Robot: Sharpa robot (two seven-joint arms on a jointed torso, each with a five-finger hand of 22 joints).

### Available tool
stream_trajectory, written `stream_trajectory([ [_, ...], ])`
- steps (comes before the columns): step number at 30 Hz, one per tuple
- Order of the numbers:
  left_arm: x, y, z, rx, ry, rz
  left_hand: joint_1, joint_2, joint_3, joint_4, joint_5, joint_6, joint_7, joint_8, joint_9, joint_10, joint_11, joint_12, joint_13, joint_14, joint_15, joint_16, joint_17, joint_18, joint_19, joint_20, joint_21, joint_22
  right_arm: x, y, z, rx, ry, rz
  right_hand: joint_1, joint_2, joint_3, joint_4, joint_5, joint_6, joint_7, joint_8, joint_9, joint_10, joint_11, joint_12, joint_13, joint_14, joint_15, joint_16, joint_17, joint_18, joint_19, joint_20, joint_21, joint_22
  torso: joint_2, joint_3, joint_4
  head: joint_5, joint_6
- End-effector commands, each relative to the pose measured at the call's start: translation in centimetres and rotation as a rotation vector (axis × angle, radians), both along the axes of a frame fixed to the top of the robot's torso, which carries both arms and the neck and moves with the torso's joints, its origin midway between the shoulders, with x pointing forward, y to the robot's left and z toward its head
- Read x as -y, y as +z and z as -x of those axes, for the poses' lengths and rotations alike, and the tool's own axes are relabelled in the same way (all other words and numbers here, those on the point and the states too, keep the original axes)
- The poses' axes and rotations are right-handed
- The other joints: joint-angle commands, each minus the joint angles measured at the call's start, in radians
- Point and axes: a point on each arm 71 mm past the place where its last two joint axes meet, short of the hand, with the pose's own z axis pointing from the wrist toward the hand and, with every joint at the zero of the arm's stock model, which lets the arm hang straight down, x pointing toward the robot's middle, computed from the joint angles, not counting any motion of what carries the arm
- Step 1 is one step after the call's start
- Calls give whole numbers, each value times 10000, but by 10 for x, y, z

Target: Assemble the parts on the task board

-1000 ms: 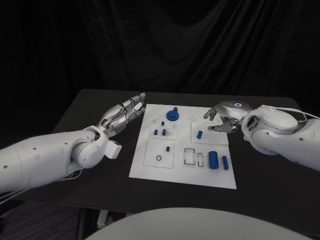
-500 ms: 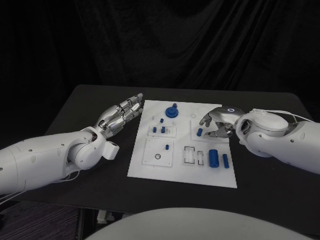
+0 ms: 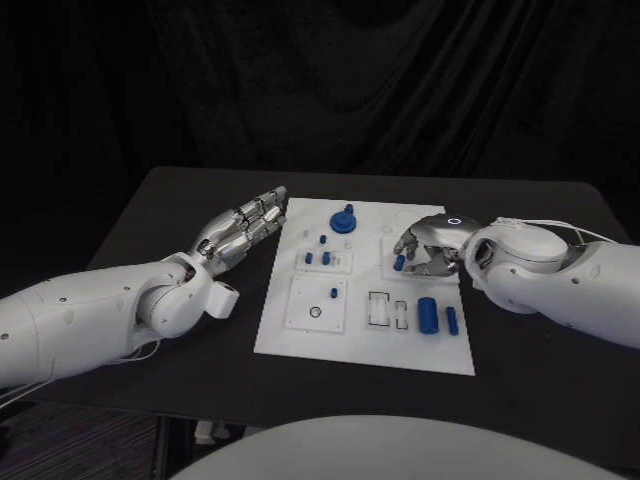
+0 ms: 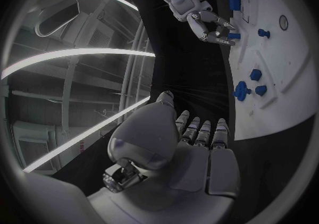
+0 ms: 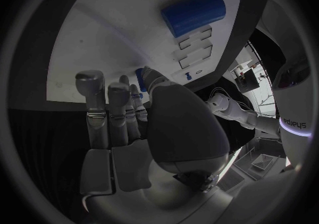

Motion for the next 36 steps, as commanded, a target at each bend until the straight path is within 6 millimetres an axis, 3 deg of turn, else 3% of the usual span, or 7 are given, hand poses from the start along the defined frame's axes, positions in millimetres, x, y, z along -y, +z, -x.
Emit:
stream_trajectory([
  [1, -1, 11, 0, 1276, 66, 1022, 126, -2, 62, -14, 51, 19, 20, 27, 3, 6, 91, 69, 17, -24, 70, -36, -15, 171, -2, 47, 28, 7, -3, -2, 1, -80, 225, -9, 106, 15, 91, 24, 38, 149, 22, 93, 5, 255, -62, 157, 54, -19, -114, 33, 12, -118, 0, -89, 67, 945, 16, 10, 7, 13, 0],
  [9, -1, 9, 0, 1166, 22, 989, 463, -33, 197, -82, 349, 45, 64, 22, 7, 2, 166, 90, 18, -24, 121, -36, -15, 178, 1, 103, 30, 5, -8, -1, 1, -54, 379, -81, 289, 15, 397, -28, 340, 565, 31, 274, 113, 577, -222, 421, 209, 1, -249, 50, 35, -131, 8, -221, 157, 956, 8, -6, 7, 73, 0],
  [22, 0, 4, 1, 929, -69, 969, 571, -32, 247, -106, 449, 95, 117, 33, 14, -7, 171, 86, 17, -24, 140, -36, -15, 181, 4, 127, 33, 9, -12, 0, 1, 51, 504, -216, 416, 21, 627, -107, 380, 1071, 51, 508, 284, 812, -330, 607, 334, 27, -334, 61, 61, -137, 15, -299, 226, 964, -27, 4, 12, 145, 0],
  [26, -1, 2, 2, 869, -101, 961, 744, -47, 336, -186, 571, 172, 190, 51, 24, -9, 173, 95, 19, -24, 161, -36, -15, 195, 9, 164, 35, 13, -12, 1, 1, 202, 462, -331, 579, 85, 742, -265, 341, 1649, 53, 818, 526, 964, -404, 765, 458, -34, -392, -59, -50, -121, -32, -349, 112, 939, -31, 5, 12, 176, 0],
  [28, -1, 1, 2, 871, -151, 909, 891, -60, 424, -256, 654, 380, 464, 109, 50, -12, 46, 96, 18, -24, 177, -36, -15, 224, 15, 213, 39, 19, -12, 2, 1, 278, 440, -390, 717, 142, 799, -400, 326, 1956, 65, 1002, 687, 998, -416, 828, 518, -170, -402, -269, -259, -90, -127, -363, -141, 891, -29, 4, 15, 202, 0],
  [30, -1, 0, 2, 897, -224, 830, 937, -59, 460, -273, 699, 449, 550, 129, 57, -14, 2, 94, 18, -24, 193, -36, -15, 237, 20, 243, 43, 26, -12, 2, 1, 325, 424, -432, 888, 216, 809, -630, 339, 2460, 19, 1355, 1016, 1151, -442, 972, 627, -210, -423, -299, -268, -89, -177, -385, -150, 895, -30, 3, 10, 224, 0],
  [36, -2, -1, 3, 909, -284, 743, 952, -59, 472, -277, 704, 459, 573, 134, 58, -15, -7, 93, 17, -24, 195, -36, -15, 244, 20, 253, 42, 24, -12, 6, 4, 418, 439, -549, 988, 278, 795, -903, 171, 2686, -3, 1723, 1609, 1232, -480, 1057, 747, -232, -454, -351, -299, -85, -219, -422, -149, 892, -33, 7, 13, 325, 0],
])
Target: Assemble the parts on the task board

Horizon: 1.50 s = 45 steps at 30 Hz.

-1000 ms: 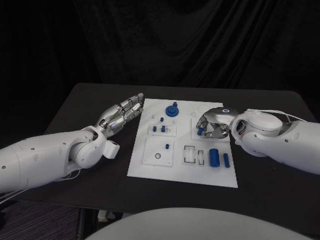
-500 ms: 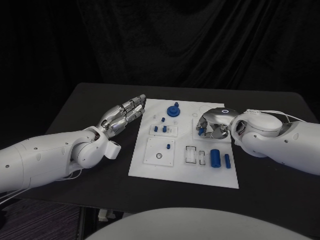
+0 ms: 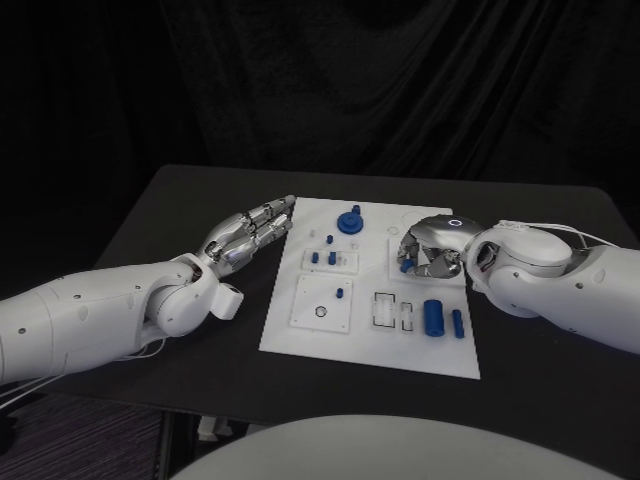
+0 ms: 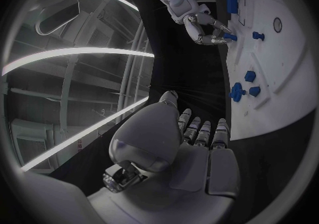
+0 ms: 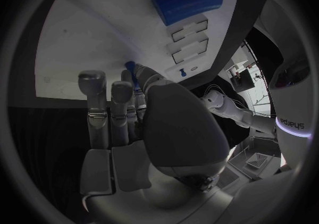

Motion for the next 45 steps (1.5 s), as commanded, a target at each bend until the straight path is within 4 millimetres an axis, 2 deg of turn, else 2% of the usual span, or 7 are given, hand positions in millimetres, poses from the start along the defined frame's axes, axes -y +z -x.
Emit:
stream_trajectory([
  [1, 0, 9, 2, 1101, -104, 739, 108, 17, 85, -1, 65, 14, 53, 55, 11, -17, -78, 56, 9, 32, 68, -36, -9, 89, 5, 90, 42, 13, -2, 6, 2, 293, 42, -272, 81, 137, 75, -100, -320, 253, 45, 520, 1006, 38, 2, 28, 25, -74, -50, -87, -36, -83, -104, -12, -40, 890, 0, 5, 0, 82, 0],
  [9, 0, 8, 2, 1072, -128, 708, 112, 17, 89, 0, 65, -6, 46, 51, 8, -18, -68, 53, 9, 32, 69, -36, -9, 92, 6, 92, 43, 15, -12, 29, 8, 697, 391, -651, 27, 106, 141, -115, -414, 286, 34, 656, 1219, 85, -20, 32, 52, -72, -53, -90, -28, -80, -120, -19, -28, 890, -5, -1, 2, 371, 0],
  [18, 2, 7, 2, 1082, -144, 718, 109, 22, 96, 23, 47, -31, 8, 44, 2, -18, -14, 57, 9, 32, 56, -36, -9, 105, 2, 90, 40, 5, -41, 48, 27, 557, 1369, -872, -36, 56, 199, -109, -342, 221, 23, 694, 1352, 69, -17, -44, 33, -79, -56, -128, -70, -67, -141, -24, -98, 871, -1, 5, 5, 475, 0],
  [34, -1, 3, 5, 971, -112, 691, 107, 28, 110, 48, 40, -82, -27, 29, -6, -26, 41, 45, 7, 32, 41, -36, -9, 114, 2, 75, 40, 4, -119, 17, 61, 734, 3786, -587, -172, 24, 241, -57, -392, 86, 19, 653, 1450, 1, 15, -180, -10, -15, -32, -38, 25, -90, -108, -8, 39, 892, 2, 5, 5, 674, 0],
  [38, 0, 2, 5, 942, -136, 694, 107, 28, 110, 48, 40, -82, -27, 29, -6, -26, 41, 45, 7, 32, 41, -36, -9, 114, 2, 75, 40, 4, -131, 14, 64, 954, 4138, -555, -190, 21, 245, -49, -409, 77, 17, 646, 1458, -4, 17, -196, -16, 5, -29, 2, 69, -99, -94, -6, 107, 905, 4, -6, -7, 690, 0],
  [43, 1, 1, 4, 905, -184, 702, 108, 30, 114, 52, 39, -99, -30, 25, -9, -28, 46, 41, 6, 32, 44, -36, -9, 114, 3, 77, 40, 6, -144, 13, 67, 1080, 4471, -555, -206, 13, 248, -45, -426, 67, 15, 636, 1465, -6, 19, -212, -21, 26, -28, 43, 113, -108, -79, -4, 167, 916, 0, 25, 14, 695, 0],
  [45, 2, 1, 4, 890, -207, 708, 111, 33, 120, 53, 42, -103, -34, 23, -9, -32, 48, 33, 4, 32, 49, -36, -9, 113, 4, 81, 41, 7, -148, 13, 68, 1064, 4574, -507, -214, 10, 259, -45, -432, 47, 15, 619, 1471, -12, 20, -233, -28, 43, -27, 71, 141, -112, -70, -2, 203, 923, -1, 6, 21, 720, 0],
])
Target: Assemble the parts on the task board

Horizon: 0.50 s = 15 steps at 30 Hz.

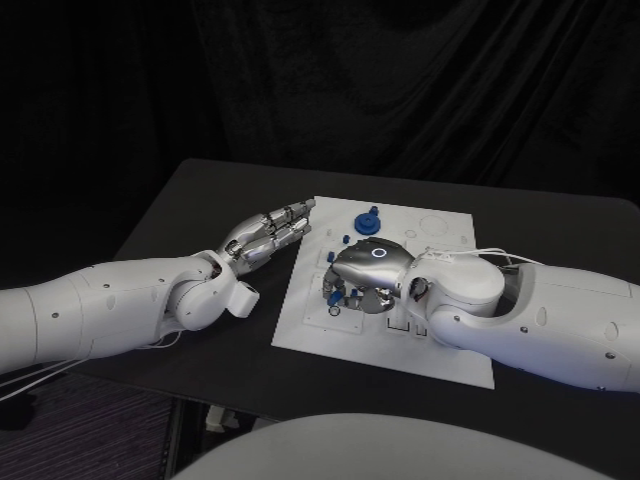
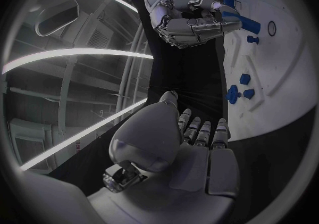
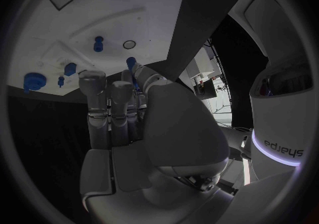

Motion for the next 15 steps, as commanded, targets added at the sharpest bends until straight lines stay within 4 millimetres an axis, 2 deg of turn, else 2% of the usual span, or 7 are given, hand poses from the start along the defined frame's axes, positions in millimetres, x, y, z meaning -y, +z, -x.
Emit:
stream_trajectory([
  [1, 1, 8, 1, 957, -29, 814, 108, 30, 41, 25, 44, -68, 5, 23, -3, -31, 48, 37, 6, 32, 50, -36, -10, 115, 4, 83, 41, 12, -5, -1, 3, 388, 427, 147, -111, 7, 70, -5, -50, -25, 79, 420, 1477, -56, 48, -77, -23, 78, 6, 63, 35, -112, 3, -3, 69, 918, 0, -6, 23, 27, 0],
  [5, 2, 8, 0, 929, -63, 823, 108, 30, 42, 24, 44, -72, 4, 22, -4, -31, 48, 37, 6, 32, 50, -36, -10, 115, 5, 83, 41, 12, -8, -2, 3, 538, 539, 431, -106, -1, 87, -19, -44, -50, 85, 397, 1482, -66, 53, -102, -31, 75, 8, 56, 23, -111, 2, -2, 64, 916, 0, -3, -7, 97, 0],
  [9, 3, 7, 0, 912, -90, 833, 115, 34, 52, 22, 51, -82, 2, 18, -5, -35, 51, 33, 5, 32, 58, -36, -10, 114, 6, 89, 42, 14, -10, -4, 2, 714, 612, 726, -135, -25, 113, -27, -93, -98, 101, 344, 1496, -105, 78, -175, -55, 49, 27, 20, -18, -105, -18, 10, 7, 903, 0, -10, -2, 105, 0],
  [15, 4, 6, 0, 868, -133, 838, 143, 41, 88, 8, 71, -105, 9, 11, -7, -51, 37, 11, 1, 32, 82, -36, -10, 113, 11, 116, 46, 23, -13, -7, 2, 709, 678, 1109, -90, -47, 218, -105, -51, -203, 155, 214, 1503, -151, 123, -295, -92, 38, 55, 40, 6, -110, -25, 28, 49, 910, -5, 0, -4, 106, 0],
])
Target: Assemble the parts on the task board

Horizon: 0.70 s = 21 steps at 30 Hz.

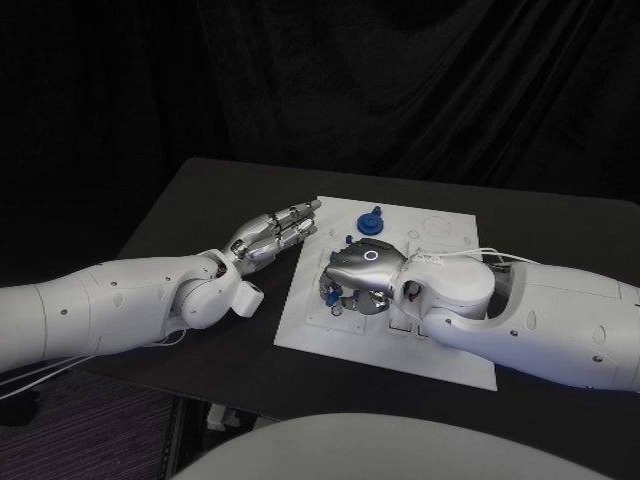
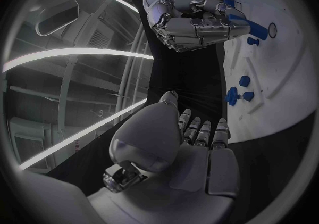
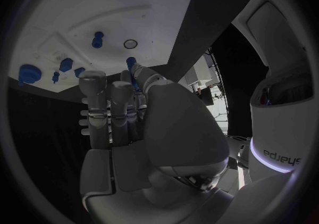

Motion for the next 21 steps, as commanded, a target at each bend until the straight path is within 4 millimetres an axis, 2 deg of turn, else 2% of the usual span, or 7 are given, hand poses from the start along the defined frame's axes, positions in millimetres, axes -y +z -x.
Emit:
stream_trajectory([
  [1, 1, 8, 0, 896, -33, 793, 111, 10, 61, -20, 71, -70, -26, 11, -5, -51, 36, 13, 1, -5, 45, -36, -10, 115, -26, 78, 46, 17, -1, -4, 1, 154, 147, 645, -75, -31, 81, -16, 38, -72, 22, -8, 1503, -55, 5, -58, -24, 34, 58, 36, -2, -108, -31, 30, 29, 908, -6, 6, -8, 2, 0],
  [21, 2, 6, 0, 818, -72, 771, 134, 11, 96, -33, 77, -81, 15, 10, -5, -63, 7, -2, -2, -5, 63, -36, -10, 121, -25, 107, 46, 15, 3, -15, 1, -93, 12, 1103, -100, -26, 142, -32, 21, -103, 47, -85, 1513, -72, 33, -147, -52, -14, 81, -28, -71, -100, -62, 47, -34, 893, 8, 12, -2, -3, 0],
])
